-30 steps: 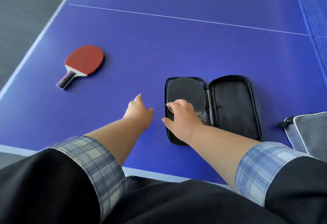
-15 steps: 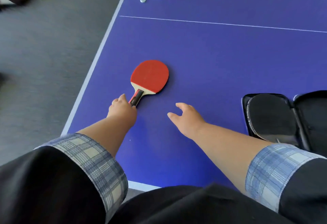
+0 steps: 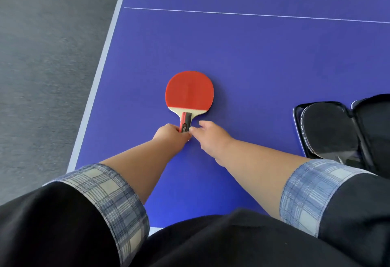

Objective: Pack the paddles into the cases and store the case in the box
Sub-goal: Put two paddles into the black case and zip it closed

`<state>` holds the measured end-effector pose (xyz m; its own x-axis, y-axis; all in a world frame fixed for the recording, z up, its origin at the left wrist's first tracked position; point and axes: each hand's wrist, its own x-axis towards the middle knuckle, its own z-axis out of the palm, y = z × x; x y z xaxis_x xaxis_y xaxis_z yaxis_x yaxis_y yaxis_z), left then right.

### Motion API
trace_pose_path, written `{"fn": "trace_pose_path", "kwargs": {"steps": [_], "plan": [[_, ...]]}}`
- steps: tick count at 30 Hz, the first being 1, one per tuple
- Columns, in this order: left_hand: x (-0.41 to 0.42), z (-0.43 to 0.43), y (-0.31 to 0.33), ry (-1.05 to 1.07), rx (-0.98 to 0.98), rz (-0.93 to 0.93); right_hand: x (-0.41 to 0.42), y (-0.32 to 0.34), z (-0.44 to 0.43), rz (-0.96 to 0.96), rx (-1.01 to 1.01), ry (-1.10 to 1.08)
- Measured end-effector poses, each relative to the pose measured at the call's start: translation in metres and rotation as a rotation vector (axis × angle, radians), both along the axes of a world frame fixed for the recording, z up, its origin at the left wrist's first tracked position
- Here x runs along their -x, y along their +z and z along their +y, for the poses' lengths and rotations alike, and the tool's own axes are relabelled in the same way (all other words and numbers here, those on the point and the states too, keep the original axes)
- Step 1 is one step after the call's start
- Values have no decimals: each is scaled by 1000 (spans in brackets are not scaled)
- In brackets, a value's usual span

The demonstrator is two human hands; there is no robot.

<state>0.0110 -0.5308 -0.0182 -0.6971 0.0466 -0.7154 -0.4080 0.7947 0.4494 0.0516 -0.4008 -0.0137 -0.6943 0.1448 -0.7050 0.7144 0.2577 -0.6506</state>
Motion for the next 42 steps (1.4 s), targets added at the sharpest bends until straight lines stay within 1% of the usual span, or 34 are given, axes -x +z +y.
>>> {"fn": "trace_pose_path", "kwargs": {"steps": [2,3,6,8,11,13,15,17,20,22,25,27,30,32,38,42], "plan": [[-14,17,5,53,-153,-61,2,-1,2,-32,103,-171],[-20,27,7,45,-201,-76,2,-1,6,-51,130,-265],[-31,57,11,-56,-249,-41,-8,-1,30,-55,161,-476],[-35,79,12,-141,-255,6,-20,2,52,-31,152,-526],[-44,112,13,-224,-219,77,-40,10,93,21,74,-529],[-49,138,14,-191,-226,119,-56,16,124,43,20,-513],[-54,168,17,-143,-273,142,-75,20,152,41,1,-528],[-60,203,20,-131,-322,140,-99,23,174,11,14,-565],[-70,253,19,-99,-358,122,-136,25,204,4,-91,-511],[-78,281,14,-64,-345,101,-156,25,222,-5,-124,-490],[-89,309,4,-35,-313,73,-177,22,247,-4,-107,-500],[-95,321,-4,-38,-292,81,-186,18,263,-9,-125,-471],[-102,331,-13,-54,-239,106,-195,13,278,-19,-186,-362],[-106,335,-16,-48,-211,136,-198,8,281,-22,-226,-339],[-112,340,-22,-27,-167,242,-196,-6,279,29,-314,-439],[-114,346,-23,-23,-134,250,-196,-11,276,37,-400,-435]]}}
